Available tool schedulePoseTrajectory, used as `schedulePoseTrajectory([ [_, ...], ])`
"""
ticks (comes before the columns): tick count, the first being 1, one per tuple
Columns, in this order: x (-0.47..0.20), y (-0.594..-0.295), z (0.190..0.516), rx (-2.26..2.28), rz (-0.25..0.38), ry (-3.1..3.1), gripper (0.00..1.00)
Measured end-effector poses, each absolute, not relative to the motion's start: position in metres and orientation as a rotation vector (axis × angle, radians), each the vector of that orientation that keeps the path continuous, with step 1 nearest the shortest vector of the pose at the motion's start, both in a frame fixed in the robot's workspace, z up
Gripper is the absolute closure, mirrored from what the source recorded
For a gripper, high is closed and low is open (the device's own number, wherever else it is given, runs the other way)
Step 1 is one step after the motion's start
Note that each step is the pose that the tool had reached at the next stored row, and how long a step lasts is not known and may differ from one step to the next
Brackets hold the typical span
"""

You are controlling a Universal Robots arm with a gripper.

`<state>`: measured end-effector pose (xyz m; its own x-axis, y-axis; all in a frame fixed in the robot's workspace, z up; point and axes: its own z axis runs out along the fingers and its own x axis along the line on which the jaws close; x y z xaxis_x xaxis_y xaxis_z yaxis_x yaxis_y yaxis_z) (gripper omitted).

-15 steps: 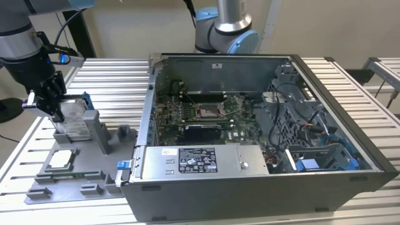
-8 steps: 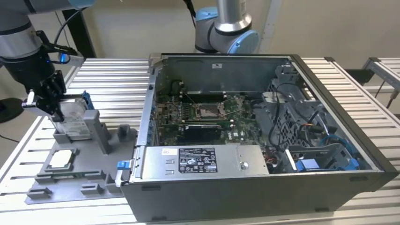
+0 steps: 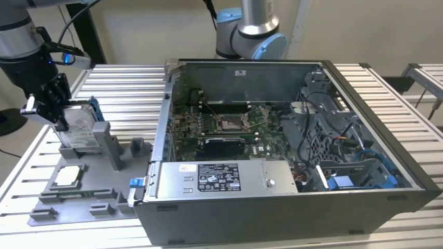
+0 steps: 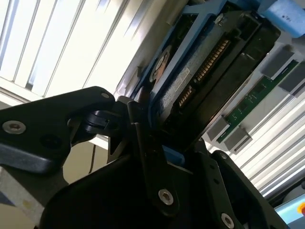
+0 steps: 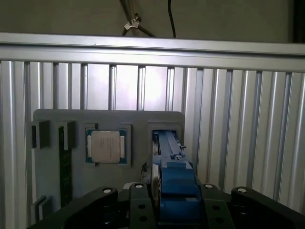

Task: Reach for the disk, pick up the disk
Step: 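Pick up the disk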

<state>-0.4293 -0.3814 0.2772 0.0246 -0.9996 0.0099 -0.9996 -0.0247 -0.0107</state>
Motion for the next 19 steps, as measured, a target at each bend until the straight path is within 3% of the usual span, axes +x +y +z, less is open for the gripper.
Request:
schedulePoseTrajectory([
  [19,-0.429,-0.381,0.305,-2.249,-0.026,2.195,1.00],
])
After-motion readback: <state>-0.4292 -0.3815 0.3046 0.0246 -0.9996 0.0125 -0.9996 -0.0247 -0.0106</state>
